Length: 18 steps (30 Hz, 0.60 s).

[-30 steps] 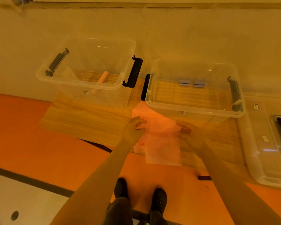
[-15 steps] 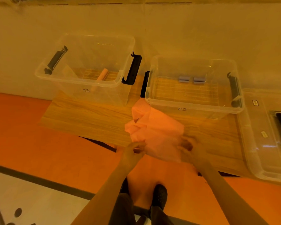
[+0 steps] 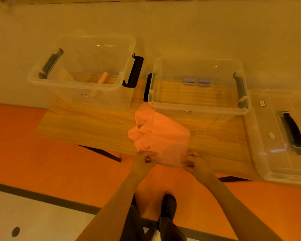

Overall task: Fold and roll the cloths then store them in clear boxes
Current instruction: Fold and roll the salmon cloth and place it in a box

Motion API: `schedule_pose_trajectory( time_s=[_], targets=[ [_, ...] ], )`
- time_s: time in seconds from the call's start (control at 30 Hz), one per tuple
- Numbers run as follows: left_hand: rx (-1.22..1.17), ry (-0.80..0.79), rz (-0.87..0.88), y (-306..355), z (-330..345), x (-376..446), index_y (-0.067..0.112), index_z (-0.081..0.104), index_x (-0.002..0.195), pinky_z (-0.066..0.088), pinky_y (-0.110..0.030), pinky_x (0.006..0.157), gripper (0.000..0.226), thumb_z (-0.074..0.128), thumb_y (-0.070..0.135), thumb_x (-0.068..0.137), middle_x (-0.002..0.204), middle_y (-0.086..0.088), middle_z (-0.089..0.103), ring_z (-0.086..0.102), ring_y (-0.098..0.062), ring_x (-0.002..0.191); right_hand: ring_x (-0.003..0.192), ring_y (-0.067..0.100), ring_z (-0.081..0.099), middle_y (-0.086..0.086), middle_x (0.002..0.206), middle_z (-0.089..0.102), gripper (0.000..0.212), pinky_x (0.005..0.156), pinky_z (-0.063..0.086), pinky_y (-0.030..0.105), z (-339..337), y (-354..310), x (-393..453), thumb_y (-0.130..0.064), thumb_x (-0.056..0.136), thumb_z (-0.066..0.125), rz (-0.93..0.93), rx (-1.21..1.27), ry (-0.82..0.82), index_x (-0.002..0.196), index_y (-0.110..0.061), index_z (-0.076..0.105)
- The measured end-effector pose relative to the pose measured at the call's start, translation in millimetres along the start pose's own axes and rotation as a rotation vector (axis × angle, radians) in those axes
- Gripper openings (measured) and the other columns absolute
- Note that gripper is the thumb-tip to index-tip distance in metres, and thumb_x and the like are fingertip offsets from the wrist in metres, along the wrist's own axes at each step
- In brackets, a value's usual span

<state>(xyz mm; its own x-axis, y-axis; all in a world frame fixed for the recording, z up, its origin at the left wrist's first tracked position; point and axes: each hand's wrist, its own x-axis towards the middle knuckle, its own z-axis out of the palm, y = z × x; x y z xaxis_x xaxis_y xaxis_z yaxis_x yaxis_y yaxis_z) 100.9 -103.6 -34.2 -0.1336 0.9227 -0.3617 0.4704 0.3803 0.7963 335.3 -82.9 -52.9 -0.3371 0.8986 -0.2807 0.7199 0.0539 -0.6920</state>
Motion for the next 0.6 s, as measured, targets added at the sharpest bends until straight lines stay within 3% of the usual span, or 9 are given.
schedule_pose_trajectory(
  time_s=[0.13,0.3,0.43,0.6],
  targets=[
    [0.006,-0.024,-0.054,-0.9,-0.1,0.6,0.013,0.069,0.104,0.045,-0.005,0.069,0.030,0.067,-0.002,0.079,0.104,0.003,0.061,0.053,-0.009,0.096,0.085,0.010,0.056,-0.005,0.092,0.053,0.012,0.081,0.051,0.028,-1.9,-0.6,2.3,-0.004,0.075,0.075,0.031,0.011,0.003,0.086,-0.008,0.072],
    [0.008,-0.042,-0.094,-1.6,-8.4,-1.6,0.015,0.067,0.105,0.044,-0.005,0.063,0.031,0.068,-0.001,0.078,0.084,0.009,0.055,0.052,-0.008,0.082,0.084,0.007,0.052,-0.006,0.093,0.053,0.007,0.073,0.041,0.015,-1.7,-0.4,5.5,-0.009,0.077,0.074,0.054,-0.009,-0.011,0.084,-0.010,0.073],
    [0.010,-0.050,-0.073,-0.4,-13.3,-2.6,0.017,0.067,0.103,0.045,-0.006,0.064,0.030,0.069,0.001,0.079,0.081,0.009,0.054,0.052,-0.007,0.079,0.082,0.010,0.055,-0.003,0.092,0.056,0.006,0.068,0.038,0.010,-3.3,-0.5,6.1,-0.009,0.077,0.074,0.056,0.049,0.005,0.081,-0.012,0.072],
    [-0.017,-0.074,-0.051,1.5,-18.1,-4.5,0.017,0.067,0.107,0.044,-0.008,0.068,0.029,0.065,0.001,0.083,0.087,0.008,0.053,0.049,-0.004,0.081,0.075,0.000,0.055,-0.012,0.082,0.061,0.005,0.065,0.041,0.016,-8.6,-3.6,2.2,-0.024,0.083,0.069,0.049,0.104,0.019,0.082,-0.023,0.065]
  ],
)
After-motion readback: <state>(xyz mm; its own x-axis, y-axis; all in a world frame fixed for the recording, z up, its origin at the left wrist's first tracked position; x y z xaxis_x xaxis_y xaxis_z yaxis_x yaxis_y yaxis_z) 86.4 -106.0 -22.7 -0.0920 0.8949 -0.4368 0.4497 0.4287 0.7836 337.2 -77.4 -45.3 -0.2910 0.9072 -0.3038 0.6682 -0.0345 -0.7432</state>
